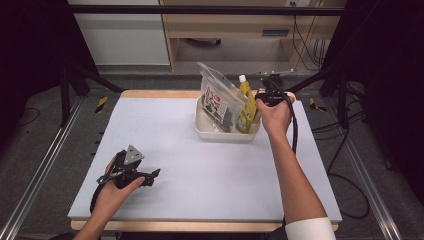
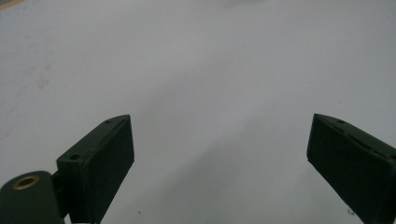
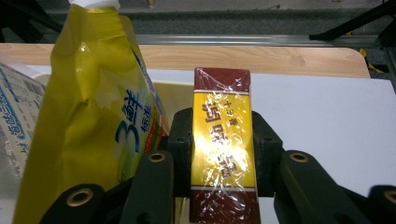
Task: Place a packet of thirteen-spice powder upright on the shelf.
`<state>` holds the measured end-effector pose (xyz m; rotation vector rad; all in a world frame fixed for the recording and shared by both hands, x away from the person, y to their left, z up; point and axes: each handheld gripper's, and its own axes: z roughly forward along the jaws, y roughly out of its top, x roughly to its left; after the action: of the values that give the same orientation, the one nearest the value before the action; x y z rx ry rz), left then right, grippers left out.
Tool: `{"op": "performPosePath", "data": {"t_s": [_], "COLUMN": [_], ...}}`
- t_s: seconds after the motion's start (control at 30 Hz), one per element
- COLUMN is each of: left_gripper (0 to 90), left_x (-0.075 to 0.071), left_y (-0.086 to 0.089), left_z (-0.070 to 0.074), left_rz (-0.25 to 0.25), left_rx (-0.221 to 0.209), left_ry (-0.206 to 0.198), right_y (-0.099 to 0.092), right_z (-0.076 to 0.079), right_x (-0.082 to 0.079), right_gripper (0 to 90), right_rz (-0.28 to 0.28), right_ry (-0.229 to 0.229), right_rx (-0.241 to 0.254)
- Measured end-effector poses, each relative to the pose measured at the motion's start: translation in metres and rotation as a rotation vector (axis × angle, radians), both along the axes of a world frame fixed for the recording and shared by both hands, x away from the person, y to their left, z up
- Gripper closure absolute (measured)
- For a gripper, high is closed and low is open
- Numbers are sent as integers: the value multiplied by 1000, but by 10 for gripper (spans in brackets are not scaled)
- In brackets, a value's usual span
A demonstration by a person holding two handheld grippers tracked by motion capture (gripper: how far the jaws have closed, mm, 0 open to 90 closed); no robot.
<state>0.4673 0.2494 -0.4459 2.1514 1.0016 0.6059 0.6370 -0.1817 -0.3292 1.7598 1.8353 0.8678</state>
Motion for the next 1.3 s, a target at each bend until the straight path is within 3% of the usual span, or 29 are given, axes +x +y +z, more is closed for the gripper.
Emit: {"op": "performPosePath", "data": {"t_s": [0.43,0.67,0.93,1.07,1.17,1.3], "left_gripper": [75,75,78,78,78,78], "left_x": [-1,-1,-1,-1,-1,-1], "left_y": [-1,-2,-5,-7,-7,-7], "left_z": [1,0,-1,-1,-1,-1], "left_rz": [-9,-13,-29,-34,-40,-39], "left_rx": [5,6,16,21,23,21], "left_ry": [-2,-3,5,7,5,6], "right_y": [0,-2,1,8,9,5], "right_z": [3,-4,-5,-7,-8,-10], "right_x": [-3,1,-1,-2,0,3], "right_gripper": [677,677,666,584,574,493], "right_rz": [-3,-2,-1,13,23,17], "right_ry": [2,13,8,20,26,30], "right_rx": [-12,1,-18,-37,-31,-14]}}
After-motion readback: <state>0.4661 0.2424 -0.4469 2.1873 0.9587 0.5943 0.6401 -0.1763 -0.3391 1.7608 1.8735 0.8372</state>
